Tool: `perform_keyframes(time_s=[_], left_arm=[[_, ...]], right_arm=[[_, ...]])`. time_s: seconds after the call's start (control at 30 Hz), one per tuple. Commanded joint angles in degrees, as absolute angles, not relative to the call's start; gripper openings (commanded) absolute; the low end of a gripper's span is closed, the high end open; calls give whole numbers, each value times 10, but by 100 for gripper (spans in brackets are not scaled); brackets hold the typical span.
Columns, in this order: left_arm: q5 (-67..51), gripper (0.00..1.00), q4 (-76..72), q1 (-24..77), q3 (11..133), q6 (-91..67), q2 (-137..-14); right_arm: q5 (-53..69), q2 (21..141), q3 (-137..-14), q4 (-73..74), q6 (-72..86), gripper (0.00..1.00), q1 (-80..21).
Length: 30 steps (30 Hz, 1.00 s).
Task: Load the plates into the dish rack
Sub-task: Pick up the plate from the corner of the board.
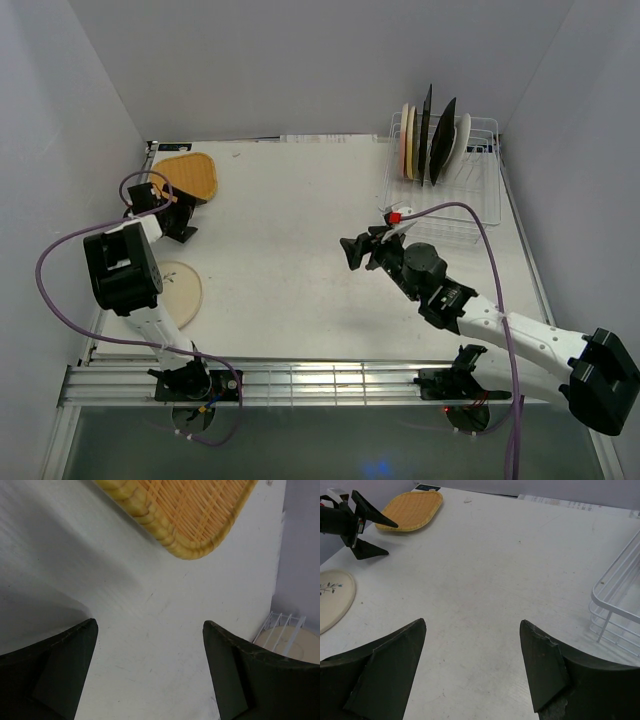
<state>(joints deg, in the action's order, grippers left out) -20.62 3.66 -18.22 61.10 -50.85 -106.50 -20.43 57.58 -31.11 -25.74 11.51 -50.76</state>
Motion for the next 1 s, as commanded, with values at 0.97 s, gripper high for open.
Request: perform_keyframes(time_s=[0.97], left_arm=[[-152, 98, -290, -207, 531, -734, -1126]], right_arm=[[-173, 534, -275, -341, 105, 80, -512]])
